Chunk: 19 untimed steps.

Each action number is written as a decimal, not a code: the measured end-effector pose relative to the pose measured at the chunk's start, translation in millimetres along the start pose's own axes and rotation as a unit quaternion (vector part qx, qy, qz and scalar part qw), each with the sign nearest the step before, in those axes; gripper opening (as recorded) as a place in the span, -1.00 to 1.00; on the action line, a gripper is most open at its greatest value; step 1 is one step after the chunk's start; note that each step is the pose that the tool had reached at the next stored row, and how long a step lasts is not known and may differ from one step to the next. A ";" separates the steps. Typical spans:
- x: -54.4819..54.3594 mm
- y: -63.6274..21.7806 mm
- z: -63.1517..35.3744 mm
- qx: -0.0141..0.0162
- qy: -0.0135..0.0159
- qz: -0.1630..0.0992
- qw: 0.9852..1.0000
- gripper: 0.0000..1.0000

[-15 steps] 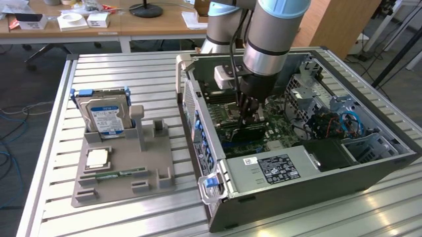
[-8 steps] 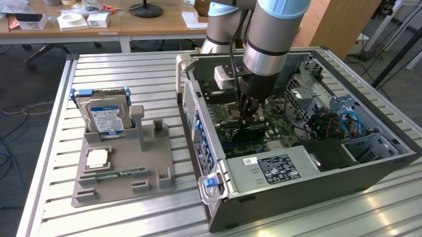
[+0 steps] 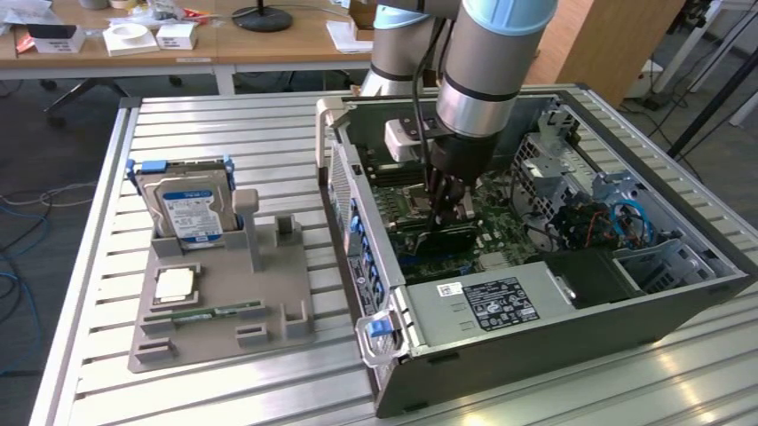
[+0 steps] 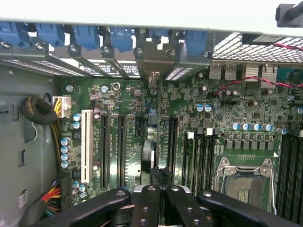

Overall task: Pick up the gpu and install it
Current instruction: 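Press down on the gpu until it lock into place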

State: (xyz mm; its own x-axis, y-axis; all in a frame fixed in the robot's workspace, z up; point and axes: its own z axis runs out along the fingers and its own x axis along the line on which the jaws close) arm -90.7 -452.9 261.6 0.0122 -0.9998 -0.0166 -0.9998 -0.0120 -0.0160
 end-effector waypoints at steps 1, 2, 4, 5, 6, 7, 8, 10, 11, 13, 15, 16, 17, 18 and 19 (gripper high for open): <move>0.1 0.0 0.3 0.000 0.000 0.000 1.000 -0.80; 0.1 0.0 0.3 0.000 0.000 0.000 1.000 -0.80; 0.1 0.1 0.3 0.000 0.000 0.000 1.000 -0.80; 0.1 0.0 0.4 0.000 0.000 0.000 1.000 -0.80; 0.0 0.1 0.5 0.000 0.000 0.000 1.000 -0.80; 0.0 0.0 0.5 0.000 0.000 0.000 1.000 -0.80; 0.0 0.1 0.5 0.000 0.000 0.000 1.000 -0.80; 0.0 0.0 0.5 0.000 0.000 0.000 1.000 -0.80; 0.0 0.0 0.5 0.000 0.000 0.000 1.000 -0.80; 0.1 0.0 0.5 0.000 0.000 0.000 1.000 -0.80; 0.0 0.0 0.6 0.000 0.000 0.000 1.000 -0.80; 0.0 0.0 0.6 0.000 0.000 0.000 1.000 -0.80; 0.0 0.0 0.6 0.000 0.000 0.000 1.000 -0.80; 0.0 0.0 0.4 0.000 0.000 0.000 1.000 -0.80; -0.1 0.0 -0.1 0.000 0.000 0.000 1.000 -0.80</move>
State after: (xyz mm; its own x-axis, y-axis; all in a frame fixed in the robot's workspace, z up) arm -90.7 -452.8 261.8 0.0122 -0.9998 -0.0176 -0.9998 -0.0119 -0.0163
